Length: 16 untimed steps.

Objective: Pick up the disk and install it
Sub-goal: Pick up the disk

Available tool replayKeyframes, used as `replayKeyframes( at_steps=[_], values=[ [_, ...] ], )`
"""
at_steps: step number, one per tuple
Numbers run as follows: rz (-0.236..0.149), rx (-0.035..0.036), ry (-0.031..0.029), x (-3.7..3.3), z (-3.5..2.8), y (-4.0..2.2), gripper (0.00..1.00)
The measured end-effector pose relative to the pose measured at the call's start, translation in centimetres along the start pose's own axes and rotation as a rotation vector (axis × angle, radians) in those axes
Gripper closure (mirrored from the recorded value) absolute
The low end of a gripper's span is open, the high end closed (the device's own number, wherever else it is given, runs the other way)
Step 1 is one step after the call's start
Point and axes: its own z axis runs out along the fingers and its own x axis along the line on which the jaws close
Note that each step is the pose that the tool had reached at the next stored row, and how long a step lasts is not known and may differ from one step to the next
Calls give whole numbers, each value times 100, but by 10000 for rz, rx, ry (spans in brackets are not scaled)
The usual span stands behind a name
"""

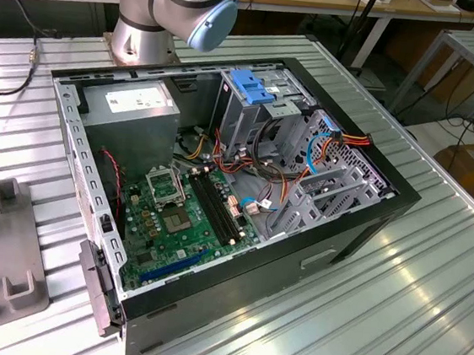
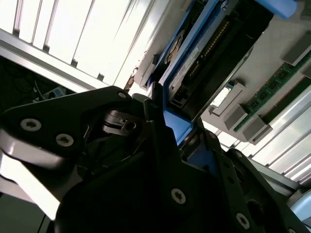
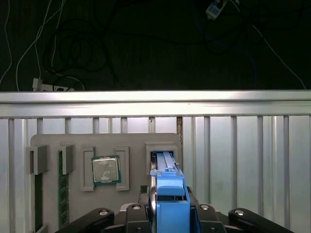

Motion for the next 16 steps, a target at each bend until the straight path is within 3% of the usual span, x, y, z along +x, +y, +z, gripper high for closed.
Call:
replayKeyframes(
  at_steps=[5,16],
  values=[
    [1,2,-1,-3,-172,3,63],
    [0,3,-1,-6,-321,6,63]
  ],
)
